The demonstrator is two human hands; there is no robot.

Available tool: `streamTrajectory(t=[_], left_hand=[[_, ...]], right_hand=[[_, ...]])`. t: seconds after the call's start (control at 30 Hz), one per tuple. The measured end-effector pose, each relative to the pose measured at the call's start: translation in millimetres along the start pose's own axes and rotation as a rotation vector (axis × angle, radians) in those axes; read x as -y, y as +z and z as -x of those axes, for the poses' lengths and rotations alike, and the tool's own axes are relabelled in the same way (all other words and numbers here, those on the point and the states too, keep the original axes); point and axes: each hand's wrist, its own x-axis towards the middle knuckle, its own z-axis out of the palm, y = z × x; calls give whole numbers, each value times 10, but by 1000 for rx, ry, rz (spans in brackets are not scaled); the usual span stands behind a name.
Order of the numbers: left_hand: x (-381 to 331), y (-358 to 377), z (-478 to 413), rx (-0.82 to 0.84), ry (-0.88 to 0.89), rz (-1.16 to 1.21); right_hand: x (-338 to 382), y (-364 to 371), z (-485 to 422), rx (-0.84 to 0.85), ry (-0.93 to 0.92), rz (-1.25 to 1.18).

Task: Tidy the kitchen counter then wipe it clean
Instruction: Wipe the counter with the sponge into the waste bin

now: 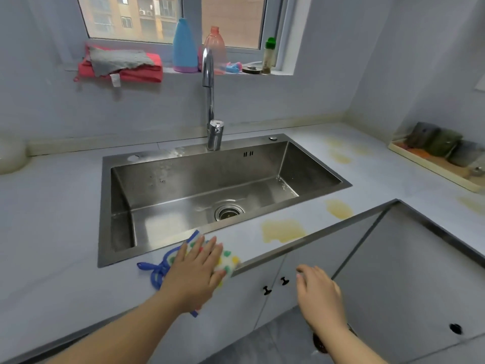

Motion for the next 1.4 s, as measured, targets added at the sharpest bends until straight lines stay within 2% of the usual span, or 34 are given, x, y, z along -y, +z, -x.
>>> streamTrajectory(t=[0.17, 0.47, 0.73, 0.83, 0.97, 1.03, 1.17, 1.27, 1.4], left_hand=[[-77, -17, -311, -27, -20, -7], [-564, -124, -1055, -5, 238, -52], [-832, -129, -1314, 23, 322, -104], [-863, -137, -1355, 13, 256, -108], [-1322, -169, -1651, -8, 80, -55], [-1597, -145, -1788, -7, 54, -38], [-1643, -32, -1713, 12, 65, -86], [-1620, -13, -1604, 9, 32, -93], [-1841, -90, -1839, 5, -146, -41]], right_hand=[[-158, -58, -259, -26, 87, -66], [-453, -262, -823, -38, 286, -178], [-770, -299, -1085, -45, 333, -294], [-882, -299, -1199, -4, 303, -352], [-1091, -376, -1337, -1, 236, -352], [-1277, -454, -1444, -12, 224, -360], [-1555, -551, -1624, -32, 183, -332], [-1655, -647, -1739, 24, 120, -204], [-1759, -788, -1951, 125, 0, -15]])
